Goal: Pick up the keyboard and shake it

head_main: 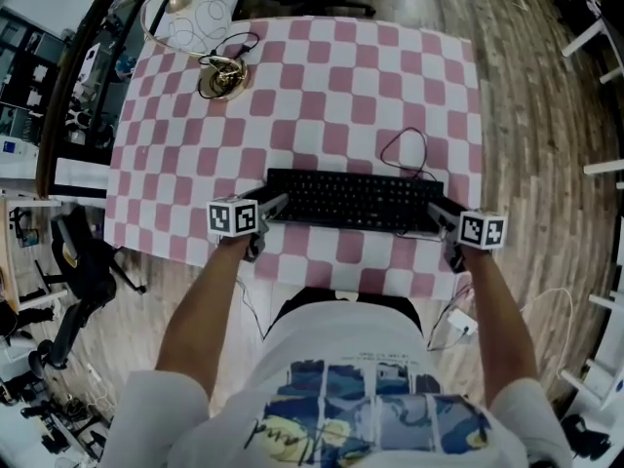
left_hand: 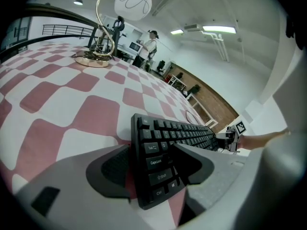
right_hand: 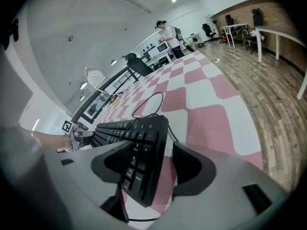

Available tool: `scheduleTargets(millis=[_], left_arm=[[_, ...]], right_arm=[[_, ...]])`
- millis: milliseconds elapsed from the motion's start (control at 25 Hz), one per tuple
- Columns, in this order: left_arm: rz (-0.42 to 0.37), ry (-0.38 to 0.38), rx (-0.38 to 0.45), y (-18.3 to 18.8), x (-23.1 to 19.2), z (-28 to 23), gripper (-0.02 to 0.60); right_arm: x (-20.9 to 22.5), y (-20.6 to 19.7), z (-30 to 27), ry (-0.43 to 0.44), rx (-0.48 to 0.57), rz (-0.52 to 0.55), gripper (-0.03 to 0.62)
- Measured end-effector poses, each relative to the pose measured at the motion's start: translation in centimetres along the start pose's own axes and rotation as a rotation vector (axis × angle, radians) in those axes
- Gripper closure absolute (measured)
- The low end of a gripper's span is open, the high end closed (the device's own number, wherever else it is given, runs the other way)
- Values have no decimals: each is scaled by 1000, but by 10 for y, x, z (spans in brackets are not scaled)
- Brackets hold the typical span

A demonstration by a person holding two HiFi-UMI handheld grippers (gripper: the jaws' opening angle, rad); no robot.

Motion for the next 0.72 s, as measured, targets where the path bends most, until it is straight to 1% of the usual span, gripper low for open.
scheduleTargets(millis=[40,80,240,440,520,560,600,720], left_arm=[[4,-3,0,0,1,-2,318],[10,-2,2,1,2,-2,318],[46,4,6,1,1,-2,318],[71,4,-29,3,-1,-2,322],[80,-3,-40,3,0,0,325],[83,-8,-39,3,1,1,337],[84,-13,-30,4,2,4,348],[70,-21,17,8,7,13,357]], right_arm=[[-1,-1,0,8,-2,-7,342],[-2,-1,-1,17,-1,-16,394],[-3,-2,-5,27,1,-44,402],[-4,0,-4,20,-26,-44,404],[-3,1,-2,12,-26,-28,401],[-3,2,0,9,-26,-14,399],[-4,3,2,9,-26,4,398],[-11,10,8,9,-21,81,398]])
Point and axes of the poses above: the fingertips, and each gripper's own axes: z backward along the fingers, x to its right, y out of its top, the point moved 8 cm from there along z, backward along the fingers, and after that the axes turned 4 degrees about y, right-handed, at the moved point
